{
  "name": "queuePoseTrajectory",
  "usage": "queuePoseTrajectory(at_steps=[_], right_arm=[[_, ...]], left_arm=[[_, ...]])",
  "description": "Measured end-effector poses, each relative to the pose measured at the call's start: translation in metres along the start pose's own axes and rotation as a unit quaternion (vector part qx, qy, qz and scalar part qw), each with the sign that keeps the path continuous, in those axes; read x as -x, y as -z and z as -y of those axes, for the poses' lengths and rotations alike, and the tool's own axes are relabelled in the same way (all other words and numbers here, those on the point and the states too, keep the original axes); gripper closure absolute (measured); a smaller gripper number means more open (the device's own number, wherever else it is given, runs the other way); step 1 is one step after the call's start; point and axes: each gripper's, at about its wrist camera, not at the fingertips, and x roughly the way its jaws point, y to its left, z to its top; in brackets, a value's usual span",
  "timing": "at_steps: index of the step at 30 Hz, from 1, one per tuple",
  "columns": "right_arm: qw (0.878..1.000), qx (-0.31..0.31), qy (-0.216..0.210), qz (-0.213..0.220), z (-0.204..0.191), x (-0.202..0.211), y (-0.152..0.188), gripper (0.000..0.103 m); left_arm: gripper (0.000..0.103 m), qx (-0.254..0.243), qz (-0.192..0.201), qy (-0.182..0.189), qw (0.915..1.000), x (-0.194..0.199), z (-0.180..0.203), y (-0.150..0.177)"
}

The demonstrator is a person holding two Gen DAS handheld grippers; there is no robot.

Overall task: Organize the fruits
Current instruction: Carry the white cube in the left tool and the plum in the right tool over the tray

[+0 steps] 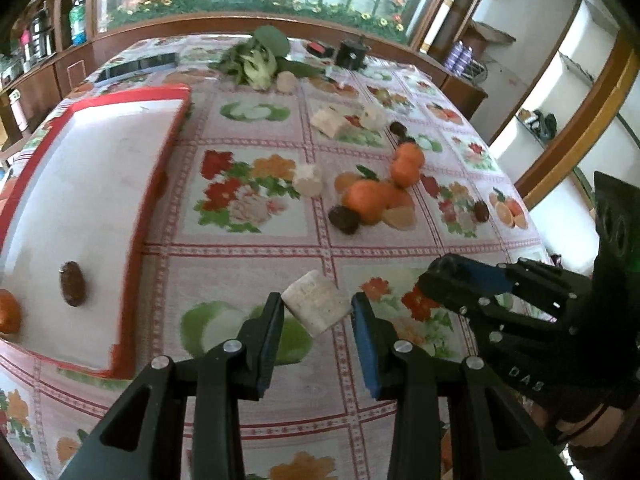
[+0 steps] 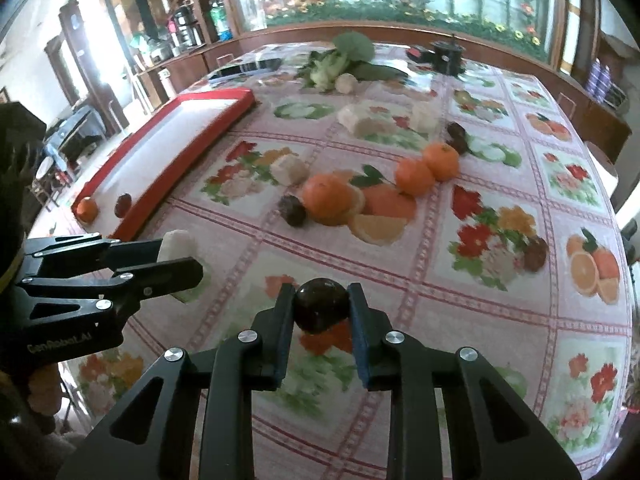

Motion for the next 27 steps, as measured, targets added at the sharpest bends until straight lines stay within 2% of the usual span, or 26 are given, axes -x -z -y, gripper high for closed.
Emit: queuePoseTrajectory(at_steps=[6, 12, 19, 27], right_arm=[[0.999, 0.038, -0.017, 0.005, -0.036, -0.008, -0.022, 0.078], [0.996, 0.084, -0.036, 0.009, -0.079, -0.022, -0.046, 0.078], [0.991, 0.112, -0.068, 0.016, -0.128, -0.045, -0.08, 0.077], [0.988, 0.129, -0.081, 0.003, -0.172, -0.085, -0.104, 0.077]], left_arm=[[0.065, 0.024, 0.022, -0.012, 0.9994, 0.018, -0.027, -0.007], [0.065, 0.058, 0.044, -0.041, 0.9965, 0.037, -0.071, -0.011], [0.065, 0.104, 0.056, -0.098, 0.9881, 0.053, -0.136, -0.014], [0.065, 0.138, 0.043, -0.153, 0.9775, 0.047, -0.192, -0.017]])
